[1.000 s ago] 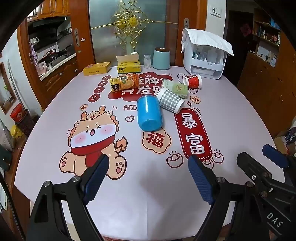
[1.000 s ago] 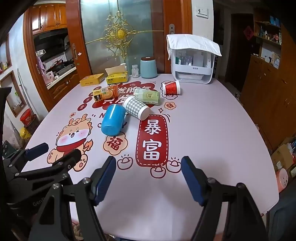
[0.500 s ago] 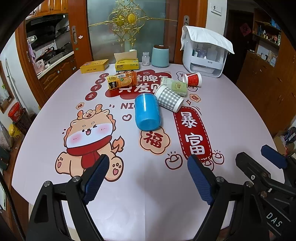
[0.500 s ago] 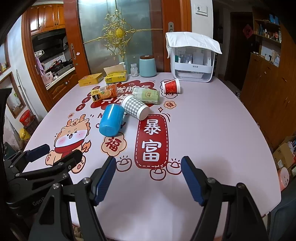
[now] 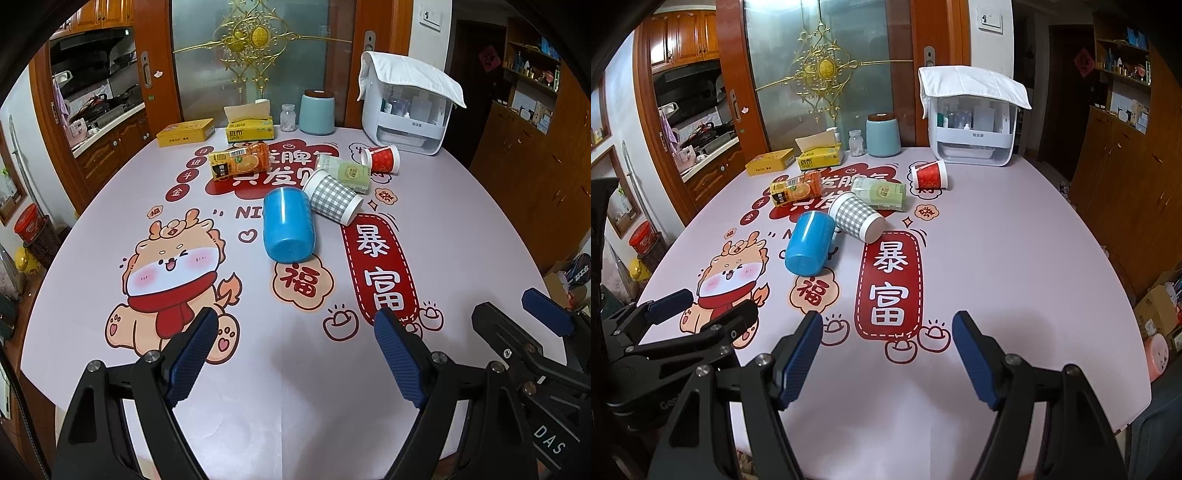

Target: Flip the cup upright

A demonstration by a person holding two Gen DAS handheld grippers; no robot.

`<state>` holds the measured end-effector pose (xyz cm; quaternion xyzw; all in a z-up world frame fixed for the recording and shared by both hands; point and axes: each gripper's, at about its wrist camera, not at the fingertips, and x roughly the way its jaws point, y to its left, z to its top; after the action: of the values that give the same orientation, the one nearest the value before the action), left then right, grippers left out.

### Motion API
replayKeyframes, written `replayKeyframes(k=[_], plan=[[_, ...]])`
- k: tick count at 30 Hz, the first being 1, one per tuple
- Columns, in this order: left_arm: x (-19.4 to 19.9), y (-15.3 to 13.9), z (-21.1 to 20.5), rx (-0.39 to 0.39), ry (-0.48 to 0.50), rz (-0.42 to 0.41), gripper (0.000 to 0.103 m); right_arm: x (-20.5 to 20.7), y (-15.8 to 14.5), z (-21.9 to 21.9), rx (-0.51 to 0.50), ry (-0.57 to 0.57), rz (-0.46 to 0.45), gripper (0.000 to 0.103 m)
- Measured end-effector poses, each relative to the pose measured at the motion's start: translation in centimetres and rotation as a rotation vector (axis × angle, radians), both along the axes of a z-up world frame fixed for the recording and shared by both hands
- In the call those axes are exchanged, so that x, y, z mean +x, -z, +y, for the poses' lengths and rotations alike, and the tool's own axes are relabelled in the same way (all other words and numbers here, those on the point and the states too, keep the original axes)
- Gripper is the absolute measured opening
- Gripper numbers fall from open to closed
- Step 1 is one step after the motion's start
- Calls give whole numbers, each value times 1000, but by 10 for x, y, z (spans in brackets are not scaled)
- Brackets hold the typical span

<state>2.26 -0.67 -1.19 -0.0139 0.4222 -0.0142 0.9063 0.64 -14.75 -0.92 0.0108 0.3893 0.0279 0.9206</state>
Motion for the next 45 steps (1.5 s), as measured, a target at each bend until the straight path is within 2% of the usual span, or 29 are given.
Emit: replayKeyframes(k=[33, 45], plan=[[0, 1, 6, 5, -7, 6, 85, 7, -2, 3, -2, -11, -5, 73], [30, -2, 7, 15, 4, 18, 85, 27, -3, 1, 1, -16, 11, 73]])
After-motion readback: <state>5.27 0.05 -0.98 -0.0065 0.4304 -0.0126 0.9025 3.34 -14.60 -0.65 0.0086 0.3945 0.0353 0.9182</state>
